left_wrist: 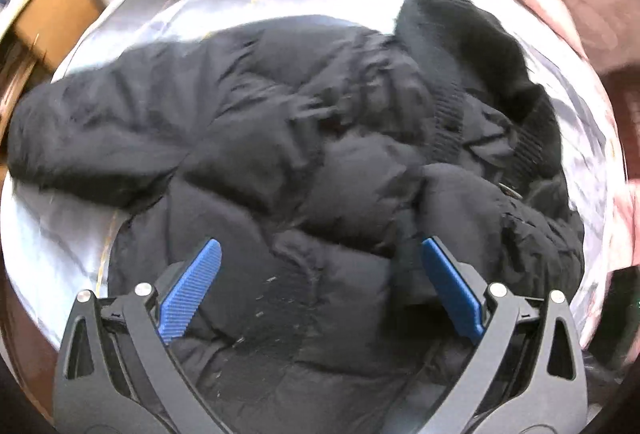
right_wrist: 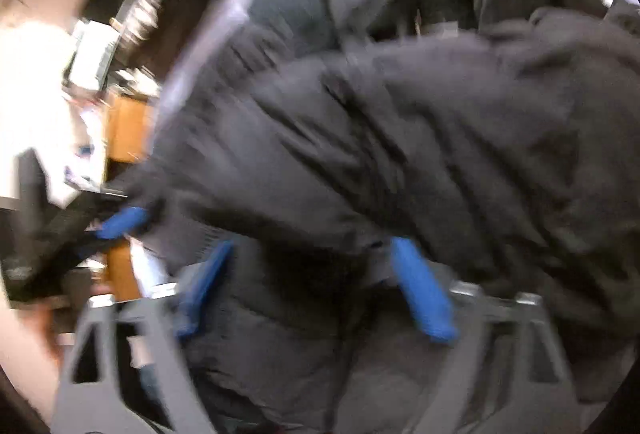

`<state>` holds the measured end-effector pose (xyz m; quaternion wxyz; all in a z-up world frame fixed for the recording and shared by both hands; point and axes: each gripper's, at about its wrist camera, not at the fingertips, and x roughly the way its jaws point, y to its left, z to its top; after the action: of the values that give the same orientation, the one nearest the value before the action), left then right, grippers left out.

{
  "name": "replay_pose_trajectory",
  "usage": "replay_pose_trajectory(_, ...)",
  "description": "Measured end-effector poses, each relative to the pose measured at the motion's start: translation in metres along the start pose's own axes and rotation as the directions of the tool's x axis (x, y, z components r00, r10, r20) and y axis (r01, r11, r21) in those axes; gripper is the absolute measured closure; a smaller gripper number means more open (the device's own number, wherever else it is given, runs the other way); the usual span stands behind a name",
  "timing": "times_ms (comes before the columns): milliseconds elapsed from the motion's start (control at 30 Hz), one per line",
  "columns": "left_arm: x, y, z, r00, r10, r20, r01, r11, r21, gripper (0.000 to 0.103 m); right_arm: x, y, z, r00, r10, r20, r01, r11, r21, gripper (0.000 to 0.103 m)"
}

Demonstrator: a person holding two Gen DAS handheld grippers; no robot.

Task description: Fold large clothes

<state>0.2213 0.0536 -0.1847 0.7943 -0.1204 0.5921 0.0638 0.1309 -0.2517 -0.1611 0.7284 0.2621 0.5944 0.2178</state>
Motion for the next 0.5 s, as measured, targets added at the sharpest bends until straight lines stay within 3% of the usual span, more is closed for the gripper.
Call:
replay_pose_trajectory(100,0.002,-0.037,-0.008,0.998,0.028,0.063,-0.038,0.986,0.165,0.002,-0.043,0.007,0.015,0.994,0.099,0.049,-0.095,0.992,-0.08,0.001)
replay_pose_trajectory(133,0.0,-0.05,-0.011,0.996,0.028,0.09,-0.047,0.976,0.211,0.002,-0.067,0.005,0.012,0.987,0.088,0.134,-0.076,0.993,-0.091,0.001)
replay_pose_trajectory(200,0.004,-0.077,-0.02,0.993,0.023,0.114,-0.057,0.952,0.302,0.002,-0.062,-0.001,0.036,0.971,-0.016,0.238,0.026,0.999,-0.04,0.001)
replay_pose_trajectory(300,0.038,-0.109,-0.034,1.0,0.015,0.008,-0.017,0.912,0.409,0.002,-0.05,-0.038,0.051,0.961,-0.171,0.216,0.16,0.985,0.07,0.004)
replay_pose_trajectory(367,0.07,-0.123,-0.043,0.992,0.017,-0.122,0.041,0.888,0.459,0.002,-0.039,-0.072,0.057,0.949,-0.265,0.171,0.239,0.958,0.158,0.028)
replay_pose_trajectory(433,0.101,-0.127,-0.052,0.977,0.099,-0.191,0.008,0.869,0.494,0.002,-0.034,-0.097,0.059,0.958,-0.255,0.134,0.224,0.952,0.208,0.033)
replay_pose_trajectory(500,0.109,-0.124,-0.053,0.972,0.114,-0.207,0.007,0.863,0.506,0.002,-0.034,-0.104,0.059,0.966,-0.235,0.11,0.206,0.952,0.228,0.033)
